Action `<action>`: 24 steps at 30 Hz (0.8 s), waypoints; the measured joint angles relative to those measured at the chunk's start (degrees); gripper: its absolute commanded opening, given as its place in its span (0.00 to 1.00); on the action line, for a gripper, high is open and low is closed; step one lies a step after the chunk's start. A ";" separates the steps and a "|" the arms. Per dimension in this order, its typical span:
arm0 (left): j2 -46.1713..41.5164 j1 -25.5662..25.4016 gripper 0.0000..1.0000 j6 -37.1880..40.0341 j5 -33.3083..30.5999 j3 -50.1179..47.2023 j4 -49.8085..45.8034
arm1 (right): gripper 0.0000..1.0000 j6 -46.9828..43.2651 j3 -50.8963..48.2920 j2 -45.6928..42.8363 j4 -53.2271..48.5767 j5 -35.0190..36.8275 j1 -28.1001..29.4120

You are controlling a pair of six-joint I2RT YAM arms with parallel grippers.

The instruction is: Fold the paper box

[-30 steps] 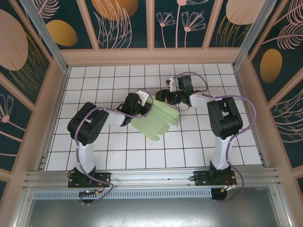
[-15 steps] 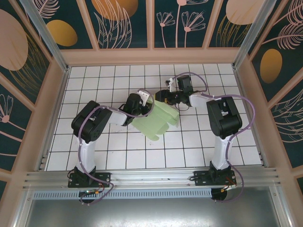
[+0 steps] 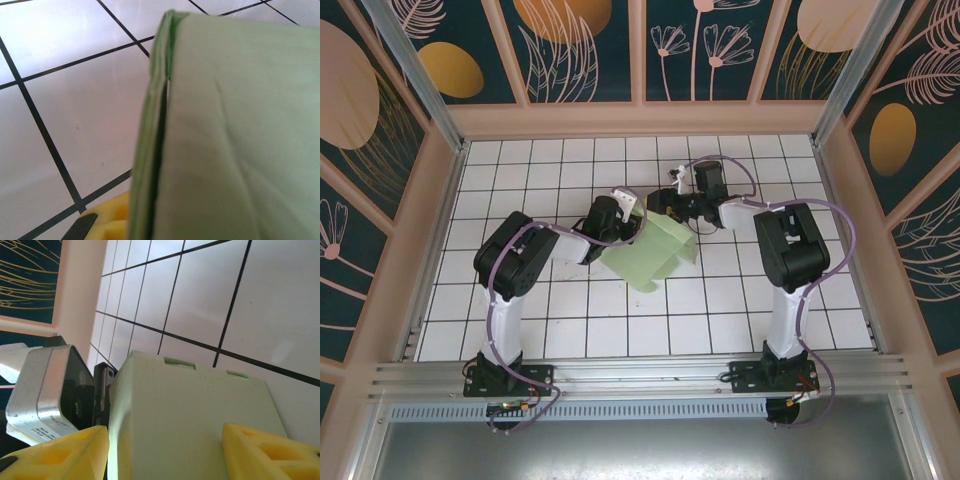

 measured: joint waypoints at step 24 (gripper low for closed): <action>-0.13 -0.31 0.00 -5.18 1.09 -0.20 2.12 | 0.79 2.99 -10.86 -15.30 4.15 6.23 -10.16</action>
